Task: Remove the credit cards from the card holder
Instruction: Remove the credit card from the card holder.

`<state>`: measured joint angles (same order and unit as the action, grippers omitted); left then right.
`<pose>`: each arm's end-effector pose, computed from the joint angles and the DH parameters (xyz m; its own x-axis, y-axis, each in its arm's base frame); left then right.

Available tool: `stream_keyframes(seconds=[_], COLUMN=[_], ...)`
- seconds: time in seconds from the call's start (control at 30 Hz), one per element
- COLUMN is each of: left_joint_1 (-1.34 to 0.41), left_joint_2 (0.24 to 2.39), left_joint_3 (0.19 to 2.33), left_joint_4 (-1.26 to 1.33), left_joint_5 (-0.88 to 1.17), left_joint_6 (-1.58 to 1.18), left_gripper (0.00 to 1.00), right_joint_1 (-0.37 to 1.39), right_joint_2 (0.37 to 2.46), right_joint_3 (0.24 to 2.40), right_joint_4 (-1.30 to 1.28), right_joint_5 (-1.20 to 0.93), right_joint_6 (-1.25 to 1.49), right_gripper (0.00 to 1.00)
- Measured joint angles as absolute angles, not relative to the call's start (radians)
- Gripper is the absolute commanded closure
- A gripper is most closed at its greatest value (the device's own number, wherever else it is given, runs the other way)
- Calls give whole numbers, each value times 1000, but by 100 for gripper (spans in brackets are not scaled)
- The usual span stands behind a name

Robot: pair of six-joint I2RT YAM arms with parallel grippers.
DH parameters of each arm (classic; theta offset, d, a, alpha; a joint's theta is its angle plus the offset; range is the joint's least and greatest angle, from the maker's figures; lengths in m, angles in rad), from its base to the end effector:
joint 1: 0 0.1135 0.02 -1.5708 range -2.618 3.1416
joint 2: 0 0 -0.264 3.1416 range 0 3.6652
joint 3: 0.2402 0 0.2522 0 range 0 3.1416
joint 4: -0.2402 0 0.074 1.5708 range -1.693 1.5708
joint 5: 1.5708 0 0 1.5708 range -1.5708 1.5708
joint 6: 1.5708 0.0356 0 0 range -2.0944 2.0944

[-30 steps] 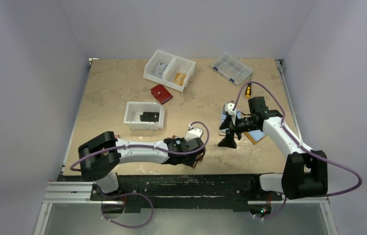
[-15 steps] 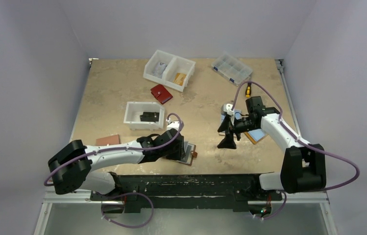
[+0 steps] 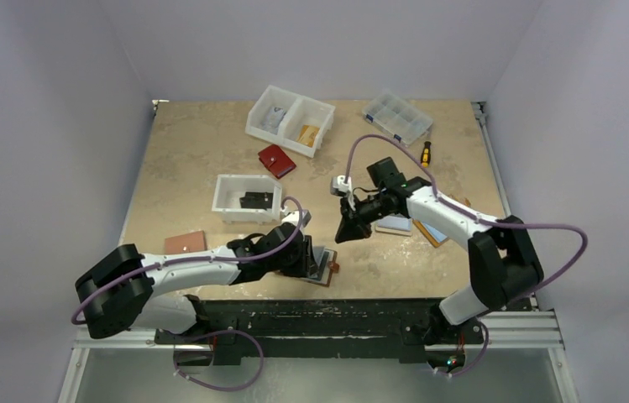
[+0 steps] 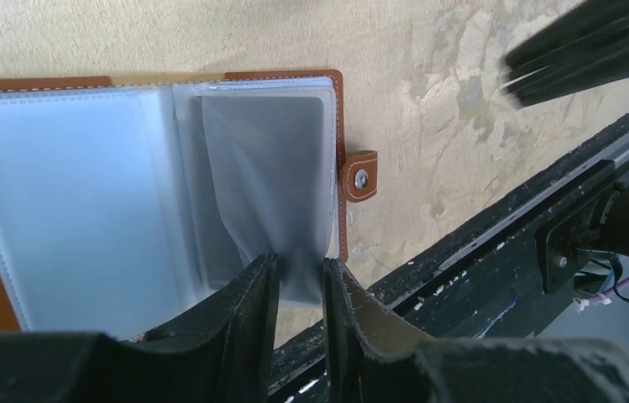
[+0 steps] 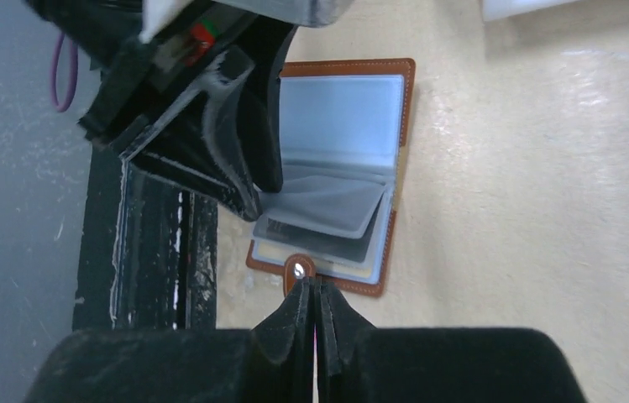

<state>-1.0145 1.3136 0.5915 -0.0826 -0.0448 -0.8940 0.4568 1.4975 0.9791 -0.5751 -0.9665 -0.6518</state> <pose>0.1346 -0.2134 0.1730 -0.8869 -0.0485 -0.4594 0.2244 0.8240 -0.5203 0.2442 0.1526 0.2238 -0.2759 -0.5196 -0.8086 -0.9525 0.0352 0.3024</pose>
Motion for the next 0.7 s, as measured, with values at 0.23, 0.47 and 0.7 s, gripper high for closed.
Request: stream_keyframes(seconds=[0.23, 0.47, 0.7], left_joint_1=[-1009, -1008, -995], left_joint_2=[1261, 1235, 1233], left_joint_3=[530, 495, 493], left_joint_4=[-36, -1, 7], left_joint_5=[-33, -32, -24], left_joint_6=[-929, -953, -959], left_gripper=[72, 72, 67], right_joint_1=[555, 560, 607], right_joint_2=[1644, 1734, 1763], right_joint_3=[979, 994, 1031], right_joint_4=[-439, -419, -419], right_joint_5=[-893, -853, -867], right_joint_6=[-451, -366, -331], right_gripper=[100, 100, 100])
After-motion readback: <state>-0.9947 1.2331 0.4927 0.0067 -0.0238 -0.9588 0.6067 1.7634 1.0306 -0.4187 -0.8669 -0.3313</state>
